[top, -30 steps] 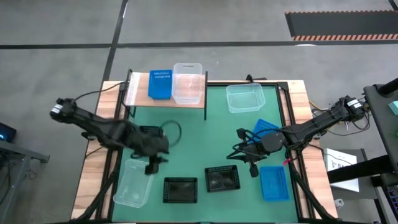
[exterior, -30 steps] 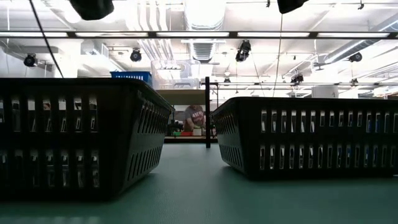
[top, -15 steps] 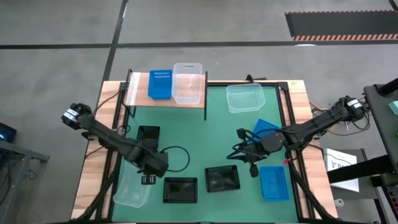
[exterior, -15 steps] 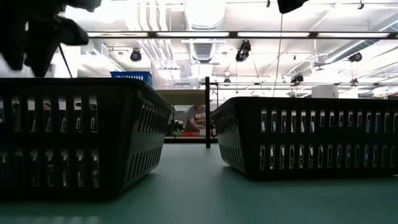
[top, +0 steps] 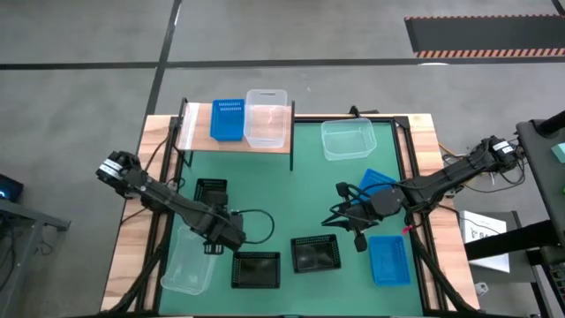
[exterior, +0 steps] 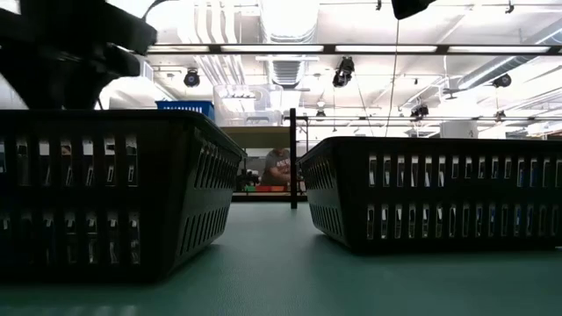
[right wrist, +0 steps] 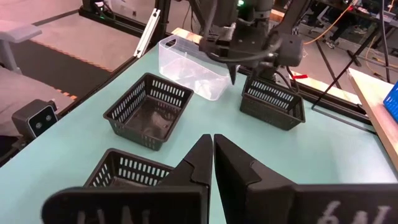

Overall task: Stack baskets on shelf by color
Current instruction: Put the top black bin on the shelf

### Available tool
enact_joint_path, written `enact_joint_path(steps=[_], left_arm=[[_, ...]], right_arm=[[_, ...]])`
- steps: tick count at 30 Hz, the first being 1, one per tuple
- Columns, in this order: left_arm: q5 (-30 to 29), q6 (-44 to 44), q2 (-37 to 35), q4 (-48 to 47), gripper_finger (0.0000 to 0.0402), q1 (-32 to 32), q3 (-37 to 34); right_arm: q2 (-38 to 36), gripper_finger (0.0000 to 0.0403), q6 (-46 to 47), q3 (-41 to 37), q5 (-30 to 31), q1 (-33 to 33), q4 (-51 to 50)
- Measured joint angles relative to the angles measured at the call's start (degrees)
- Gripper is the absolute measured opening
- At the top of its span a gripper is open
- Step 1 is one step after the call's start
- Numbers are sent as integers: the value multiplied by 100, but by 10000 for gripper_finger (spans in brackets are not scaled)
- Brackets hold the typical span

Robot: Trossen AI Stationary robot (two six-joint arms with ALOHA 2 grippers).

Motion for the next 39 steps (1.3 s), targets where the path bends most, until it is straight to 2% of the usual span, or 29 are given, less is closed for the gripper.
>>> enact_joint_path(steps=[4, 11, 19, 31, 39], left_arm=[[-118, -580, -11, 37, 139, 279, 0], [44, -2491, 0, 64, 139, 674, 0], [62, -2842, 22, 96, 139, 674, -46], [277, -2983, 26, 303, 139, 673, -883], [280, -2958, 26, 524, 139, 673, -957]], right_arm=[[-1, 9, 0, 0, 2, 0, -1], [-1, 9, 0, -2, 2, 0, -4], [0, 9, 27, -2, 2, 0, -109], [0, 9, 50, -2, 2, 0, -109], [0, 9, 52, -2, 2, 0, -106]])
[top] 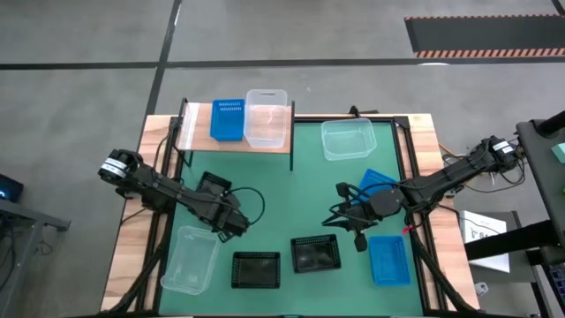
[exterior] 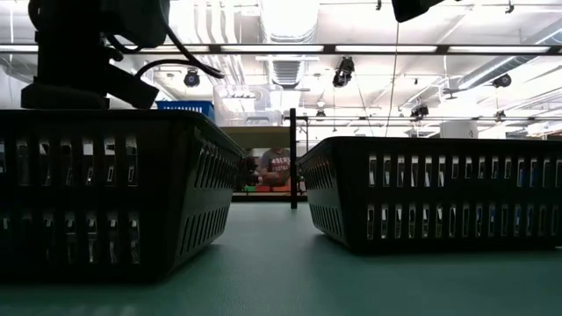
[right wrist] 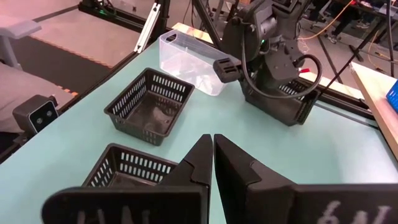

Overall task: Stack baskets on shelf by color
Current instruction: Put the top black bin on the shelf

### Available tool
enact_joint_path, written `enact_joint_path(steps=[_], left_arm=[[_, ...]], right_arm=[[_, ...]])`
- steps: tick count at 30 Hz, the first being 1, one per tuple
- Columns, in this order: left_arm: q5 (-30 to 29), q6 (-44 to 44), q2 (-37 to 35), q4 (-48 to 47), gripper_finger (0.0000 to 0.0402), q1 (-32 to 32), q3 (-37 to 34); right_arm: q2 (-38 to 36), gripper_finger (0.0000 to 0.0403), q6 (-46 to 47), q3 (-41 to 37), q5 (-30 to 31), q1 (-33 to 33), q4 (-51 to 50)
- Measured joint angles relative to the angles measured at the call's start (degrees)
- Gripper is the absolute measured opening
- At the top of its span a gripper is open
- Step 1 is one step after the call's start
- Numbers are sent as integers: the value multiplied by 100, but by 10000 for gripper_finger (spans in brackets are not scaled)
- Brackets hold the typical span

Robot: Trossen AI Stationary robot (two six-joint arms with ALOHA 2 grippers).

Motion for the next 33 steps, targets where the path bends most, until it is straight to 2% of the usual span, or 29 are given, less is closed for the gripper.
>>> enact_joint_path(steps=[10, 16, 20, 27, 33], left_arm=[[-7, -26, -33, 13, 139, 4, -13], [-22, -70, -31, 308, 136, 7, -363], [-24, -144, -31, 325, 107, 7, -459], [-41, -173, -31, 710, 12, 13, -388], [-156, -152, -36, 1393, 23, 13, -205]], right_arm=[[0, 9, 9, 0, 0, 0, -1], [0, 9, 9, 0, 0, 0, -1], [0, 9, 9, 0, 0, 0, 0], [0, 9, 9, 0, 0, 0, -1], [0, 9, 9, 0, 0, 0, -1]])
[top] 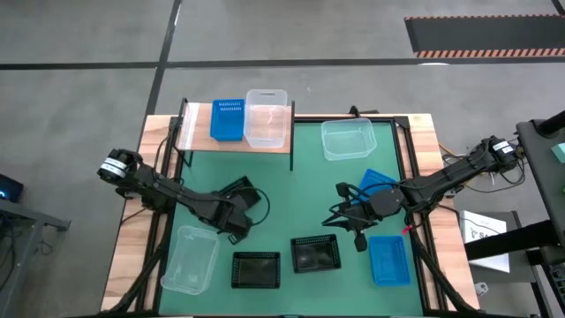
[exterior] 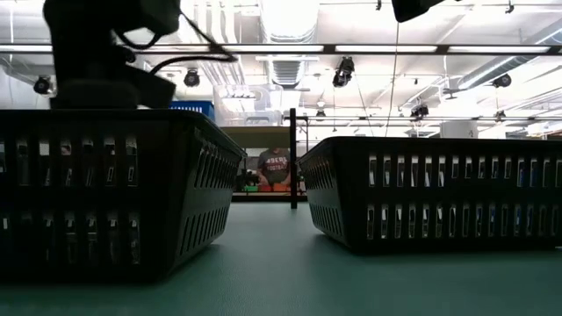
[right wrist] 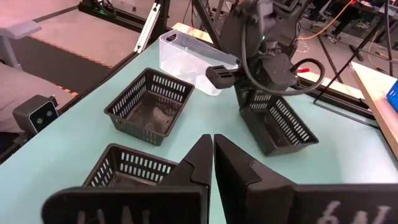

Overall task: Stack baskets on shelf by color
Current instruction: Put the top black bin on the shelf

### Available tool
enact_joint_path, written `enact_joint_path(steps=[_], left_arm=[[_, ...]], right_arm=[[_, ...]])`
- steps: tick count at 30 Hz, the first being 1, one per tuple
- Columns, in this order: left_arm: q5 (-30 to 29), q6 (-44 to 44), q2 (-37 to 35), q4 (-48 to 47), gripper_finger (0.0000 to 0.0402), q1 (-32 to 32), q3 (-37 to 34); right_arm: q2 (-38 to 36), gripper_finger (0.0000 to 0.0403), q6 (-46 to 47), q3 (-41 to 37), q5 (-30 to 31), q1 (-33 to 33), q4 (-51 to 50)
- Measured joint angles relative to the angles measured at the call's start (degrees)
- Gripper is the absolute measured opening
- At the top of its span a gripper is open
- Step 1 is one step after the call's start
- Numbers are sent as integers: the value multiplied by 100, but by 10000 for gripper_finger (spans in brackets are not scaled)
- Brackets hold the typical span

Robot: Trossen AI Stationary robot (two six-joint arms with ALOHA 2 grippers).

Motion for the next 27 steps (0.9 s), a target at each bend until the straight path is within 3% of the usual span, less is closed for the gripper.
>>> enact_joint_path(steps=[8, 15, 19, 22, 27], left_arm=[[-16, 296, -1, 896, 30, 2, 85], [277, 884, -153, 1034, 31, 60, 97], [398, 1107, -349, 1035, 56, 116, 101], [605, 1894, -518, 999, 90, 115, 101], [604, 4178, -937, 731, 140, 66, 88]], right_arm=[[0, 9, 59, 0, 0, 0, -7], [0, 9, 55, 0, 0, 0, -11], [0, 9, 85, 0, 0, 0, -13], [0, 9, 85, 0, 0, 0, -19], [0, 9, 95, 0, 0, 0, -19]])
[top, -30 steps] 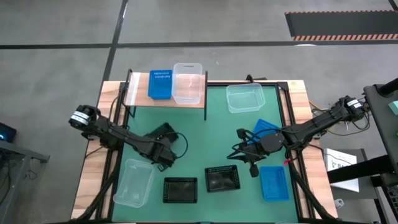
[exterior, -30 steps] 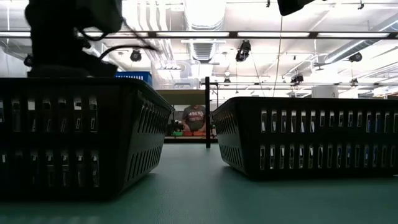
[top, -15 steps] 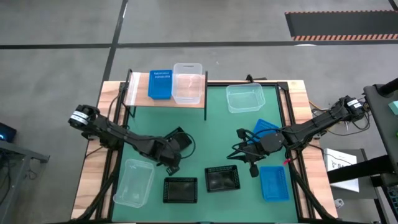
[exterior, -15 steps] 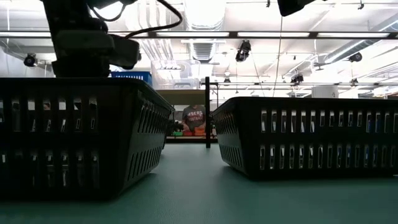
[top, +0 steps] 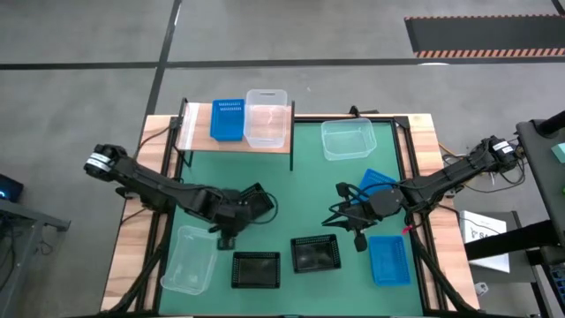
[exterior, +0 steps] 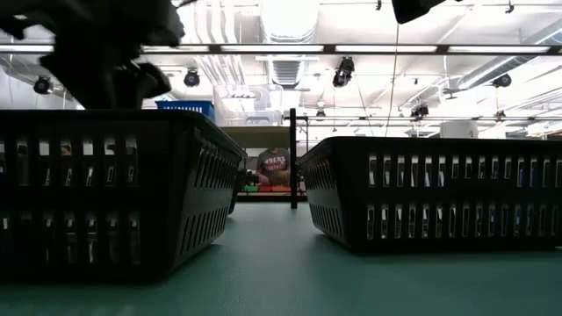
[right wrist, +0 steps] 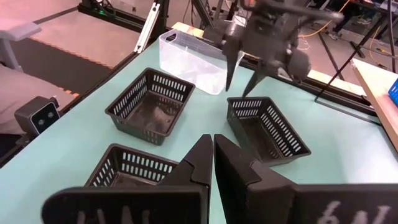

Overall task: Stack baskets on shelf by color
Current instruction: Put the top black bin on the shelf

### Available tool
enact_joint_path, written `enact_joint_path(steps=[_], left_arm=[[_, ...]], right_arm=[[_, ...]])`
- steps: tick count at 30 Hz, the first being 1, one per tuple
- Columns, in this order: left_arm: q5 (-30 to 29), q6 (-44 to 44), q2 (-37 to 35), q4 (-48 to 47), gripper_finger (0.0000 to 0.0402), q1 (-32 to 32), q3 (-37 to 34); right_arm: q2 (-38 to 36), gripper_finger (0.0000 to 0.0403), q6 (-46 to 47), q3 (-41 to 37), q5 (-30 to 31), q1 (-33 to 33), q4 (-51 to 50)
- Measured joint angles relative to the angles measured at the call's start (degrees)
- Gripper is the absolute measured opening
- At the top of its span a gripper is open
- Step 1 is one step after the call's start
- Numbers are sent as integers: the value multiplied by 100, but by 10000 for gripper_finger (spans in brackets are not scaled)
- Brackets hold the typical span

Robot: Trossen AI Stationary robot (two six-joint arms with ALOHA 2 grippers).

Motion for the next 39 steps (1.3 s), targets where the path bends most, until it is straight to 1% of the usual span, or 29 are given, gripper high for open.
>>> enact_joint_path(steps=[2, 4, 8, 13, 21, 26, 29, 31, 34, 39], left_arm=[[5, 826, -160, -260, 149, -2, -13], [-18, 1429, -331, -526, 152, 4, -14], [-274, 1954, -574, -767, 153, 46, -128], [-430, 1961, -650, -736, 153, 52, -353], [-471, 1998, -596, -50, 153, 55, -773], [-275, 1990, -548, 26, 153, 55, -812], [26, 1986, -515, 113, 153, 55, -816], [83, 1981, -467, 98, 153, 57, -827], [65, 1983, -396, 129, 146, 66, -905], [-46, 1996, -199, 348, 120, 76, -1008]], right_arm=[[1, 9, 34, 0, 0, 0, -1], [2, 9, 40, 0, 0, 0, -2], [2, 9, 45, 0, 1, 0, -2], [5, 9, 55, 0, 0, 0, -4], [90, 9, 108, 0, 0, 0, -13], [90, 9, 112, 0, 2, 0, -2], [90, 9, 110, 0, 2, 0, 0], [90, 9, 108, 0, 1, 0, -2], [90, 9, 106, 0, 0, 0, -2], [90, 9, 104, 0, 2, 0, -4]])
